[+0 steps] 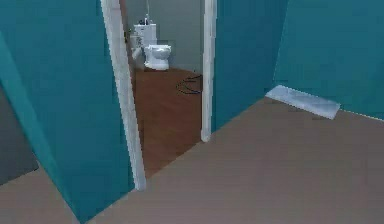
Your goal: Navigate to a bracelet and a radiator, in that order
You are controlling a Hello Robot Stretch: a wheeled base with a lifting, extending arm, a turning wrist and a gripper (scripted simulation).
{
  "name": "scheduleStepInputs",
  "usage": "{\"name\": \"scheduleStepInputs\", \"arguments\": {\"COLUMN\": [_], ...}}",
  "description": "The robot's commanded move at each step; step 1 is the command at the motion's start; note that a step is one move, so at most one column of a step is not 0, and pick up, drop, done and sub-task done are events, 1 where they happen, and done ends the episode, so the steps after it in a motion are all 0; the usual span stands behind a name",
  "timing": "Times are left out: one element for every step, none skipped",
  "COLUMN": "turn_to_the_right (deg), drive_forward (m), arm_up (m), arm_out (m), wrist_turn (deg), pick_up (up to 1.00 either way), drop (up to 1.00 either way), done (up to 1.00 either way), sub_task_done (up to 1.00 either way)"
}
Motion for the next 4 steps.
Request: {"name": "scheduleStepInputs", "arguments": {"turn_to_the_right": [0.0,-15.0,0.0,9.0], "drive_forward": [1.00,0.00,0.20,0.00], "arm_up": [0.00,0.00,0.00,0.00], "arm_out": [0.00,0.00,0.00,0.00], "wrist_turn": [0.0,0.0,0.0,0.0], "pick_up": [0.00,0.00,0.00,0.00], "drop": [0.00,0.00,0.00,0.00], "done": [0.00,0.00,0.00,0.00], "sub_task_done": [0.00,0.00,0.00,0.00]}}
